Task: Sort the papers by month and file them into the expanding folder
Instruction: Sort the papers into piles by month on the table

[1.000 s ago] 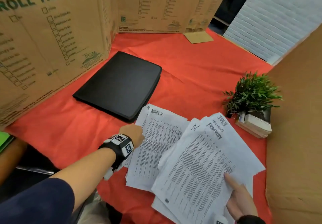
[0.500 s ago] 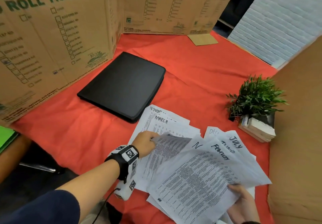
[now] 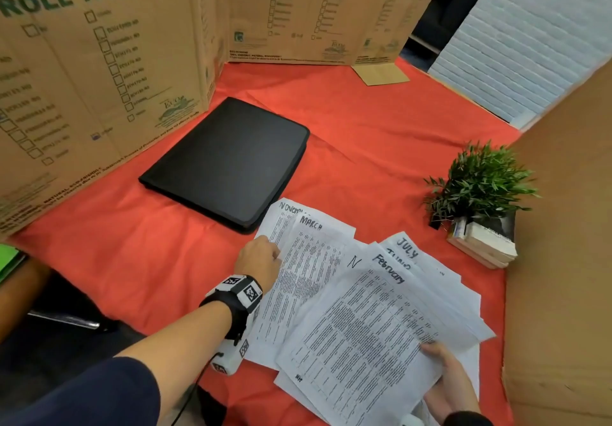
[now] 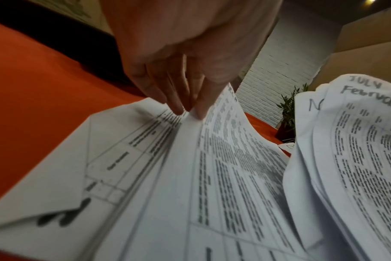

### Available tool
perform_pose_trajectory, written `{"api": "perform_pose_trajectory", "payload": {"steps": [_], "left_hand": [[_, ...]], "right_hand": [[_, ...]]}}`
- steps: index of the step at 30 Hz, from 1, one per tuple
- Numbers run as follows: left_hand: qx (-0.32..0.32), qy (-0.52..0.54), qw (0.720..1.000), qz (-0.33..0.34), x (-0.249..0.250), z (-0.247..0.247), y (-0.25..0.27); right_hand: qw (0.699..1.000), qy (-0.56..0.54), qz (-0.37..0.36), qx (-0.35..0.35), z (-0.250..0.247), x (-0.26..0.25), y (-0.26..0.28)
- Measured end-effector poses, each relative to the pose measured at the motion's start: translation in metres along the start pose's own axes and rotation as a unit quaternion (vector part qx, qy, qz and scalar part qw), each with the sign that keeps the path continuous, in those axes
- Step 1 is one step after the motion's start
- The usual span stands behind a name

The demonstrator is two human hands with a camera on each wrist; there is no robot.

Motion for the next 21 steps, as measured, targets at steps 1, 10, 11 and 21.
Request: {"api": "perform_pose_trajectory", "payload": {"steps": [1, 10, 11, 21], "left_hand": [[0.009, -0.007, 1.0, -0.003, 0.001, -0.002, -0.001], [-0.04, 0.044, 0.997, -0.057, 0.002, 0.008, -0.006], [-0.044, 0.04, 0.996, -0.065, 0.003, 0.01, -0.006], [-0.052, -0.033, 0.998, 0.0, 0.009, 0.008, -0.008]], "right_hand": [[1.0, -0.001, 0.012, 0.005, 0.0, 0.001, 0.0], [1.0, 0.02, 0.018, -0.016, 0.003, -0.002, -0.004], [0.999, 0.025, 0.017, -0.012, 0.001, -0.001, -0.006], [0.996, 0.077, 0.035, 0.015, -0.011, 0.003, -0.02]]}}
Point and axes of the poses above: each hand's wrist, its own y-axis away from the middle knuckle, its own z-axis out of the palm, x = y × z, the point moved 1 cm from there along -y, towards the middle knuckle, and after that the axes turned 10 degrees about -x, right-handed, at the moved point
